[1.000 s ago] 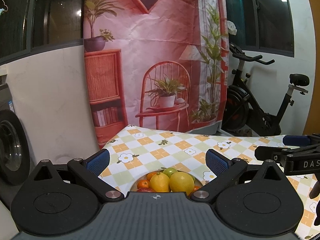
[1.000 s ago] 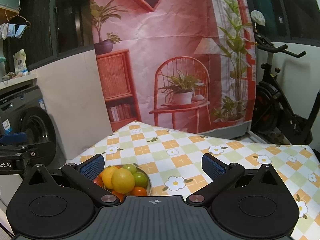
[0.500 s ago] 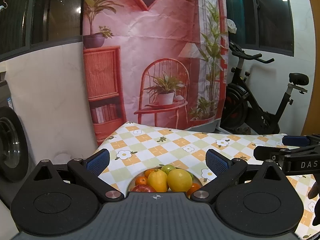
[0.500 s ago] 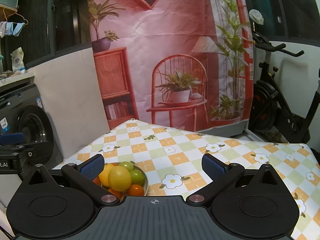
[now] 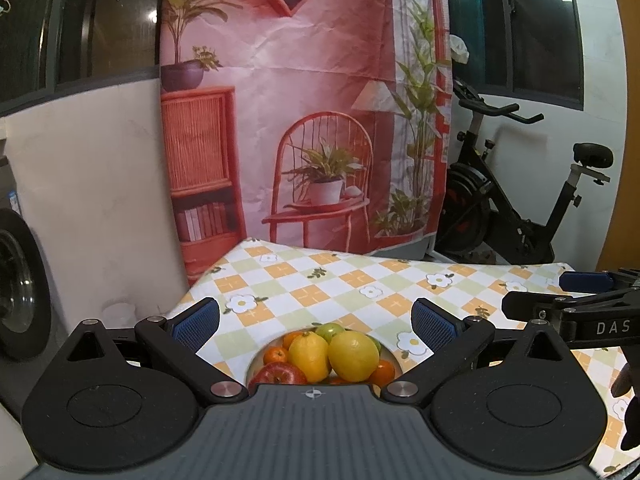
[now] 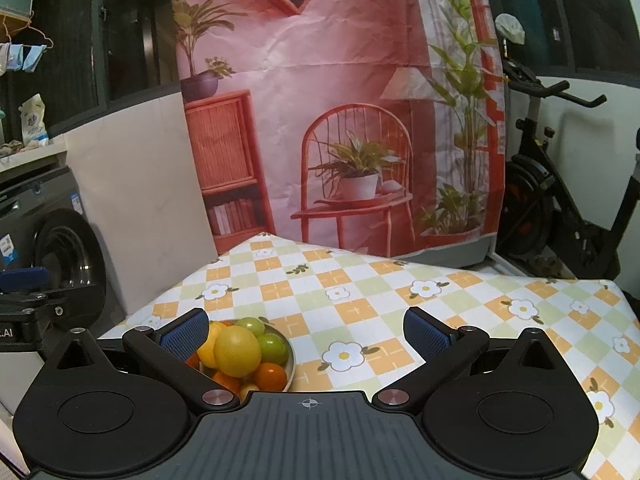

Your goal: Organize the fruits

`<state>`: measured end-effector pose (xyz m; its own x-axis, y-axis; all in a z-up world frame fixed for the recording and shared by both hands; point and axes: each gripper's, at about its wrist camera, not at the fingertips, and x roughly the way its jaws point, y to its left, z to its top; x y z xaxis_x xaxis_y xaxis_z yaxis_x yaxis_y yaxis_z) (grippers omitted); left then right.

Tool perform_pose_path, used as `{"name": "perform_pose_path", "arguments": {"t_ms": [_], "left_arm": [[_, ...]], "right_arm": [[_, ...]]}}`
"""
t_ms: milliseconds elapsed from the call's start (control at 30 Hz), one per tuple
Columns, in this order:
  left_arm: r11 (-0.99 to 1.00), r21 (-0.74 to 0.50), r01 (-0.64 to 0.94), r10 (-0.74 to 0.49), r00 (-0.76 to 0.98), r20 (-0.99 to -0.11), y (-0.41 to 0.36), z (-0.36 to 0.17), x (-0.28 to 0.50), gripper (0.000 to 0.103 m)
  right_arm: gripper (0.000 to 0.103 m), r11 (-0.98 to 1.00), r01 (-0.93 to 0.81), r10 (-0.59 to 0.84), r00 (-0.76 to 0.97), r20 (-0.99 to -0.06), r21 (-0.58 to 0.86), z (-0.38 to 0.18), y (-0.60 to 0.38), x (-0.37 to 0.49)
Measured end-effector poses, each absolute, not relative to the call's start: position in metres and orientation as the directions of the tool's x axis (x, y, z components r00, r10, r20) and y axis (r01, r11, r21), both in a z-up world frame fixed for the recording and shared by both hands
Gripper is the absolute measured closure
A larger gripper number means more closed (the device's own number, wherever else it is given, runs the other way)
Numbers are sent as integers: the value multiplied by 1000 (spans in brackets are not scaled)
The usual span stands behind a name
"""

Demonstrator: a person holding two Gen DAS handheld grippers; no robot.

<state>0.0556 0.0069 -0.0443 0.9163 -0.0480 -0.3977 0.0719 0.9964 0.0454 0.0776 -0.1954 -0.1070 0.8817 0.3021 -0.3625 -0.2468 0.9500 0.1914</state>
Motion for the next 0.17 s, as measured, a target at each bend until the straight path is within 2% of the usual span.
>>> {"name": "perform_pose_path", "arguments": {"t_ms": [167], "left_arm": [[996, 40, 74, -51, 909, -414, 6, -51, 61, 0]], "right_arm": [[0, 949, -242, 303, 875, -377, 201, -115, -195, 81]]}}
